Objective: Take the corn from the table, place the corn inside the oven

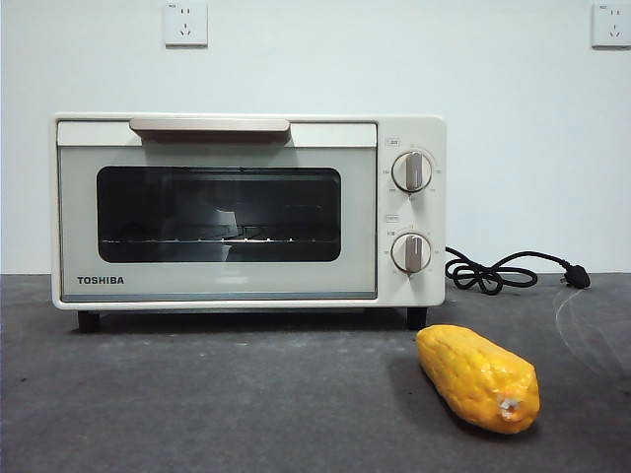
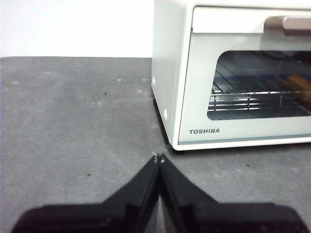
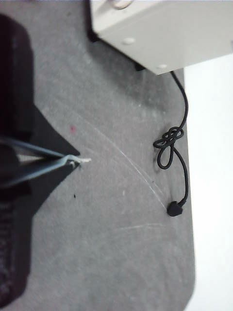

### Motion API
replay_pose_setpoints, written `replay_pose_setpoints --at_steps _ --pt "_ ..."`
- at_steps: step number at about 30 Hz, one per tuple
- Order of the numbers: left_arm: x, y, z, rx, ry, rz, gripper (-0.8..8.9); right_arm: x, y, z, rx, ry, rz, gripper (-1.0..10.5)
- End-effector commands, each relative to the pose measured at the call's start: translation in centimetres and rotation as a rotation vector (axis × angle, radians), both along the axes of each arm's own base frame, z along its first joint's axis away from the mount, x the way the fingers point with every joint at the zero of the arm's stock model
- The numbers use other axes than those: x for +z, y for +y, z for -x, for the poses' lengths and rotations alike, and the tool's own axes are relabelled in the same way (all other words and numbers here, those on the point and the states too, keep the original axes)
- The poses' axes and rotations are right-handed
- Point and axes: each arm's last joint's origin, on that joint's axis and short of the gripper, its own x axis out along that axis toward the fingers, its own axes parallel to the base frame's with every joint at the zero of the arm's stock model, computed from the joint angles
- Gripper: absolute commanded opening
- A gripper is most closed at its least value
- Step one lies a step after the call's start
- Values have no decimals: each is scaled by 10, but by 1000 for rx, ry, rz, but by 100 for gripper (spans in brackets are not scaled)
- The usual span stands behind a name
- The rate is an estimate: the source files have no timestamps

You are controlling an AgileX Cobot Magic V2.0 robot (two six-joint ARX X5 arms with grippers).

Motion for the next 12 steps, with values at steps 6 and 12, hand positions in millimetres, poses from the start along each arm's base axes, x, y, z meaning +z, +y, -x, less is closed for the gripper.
replay_pose_setpoints --at_steps 6,12 --pt "-2 0 0 28 14 200 -1 -2 0 0 -61 1 -331 2" --pt "4 -5 1 -134 23 324 -1 1 1 0 -39 -4 -377 2"
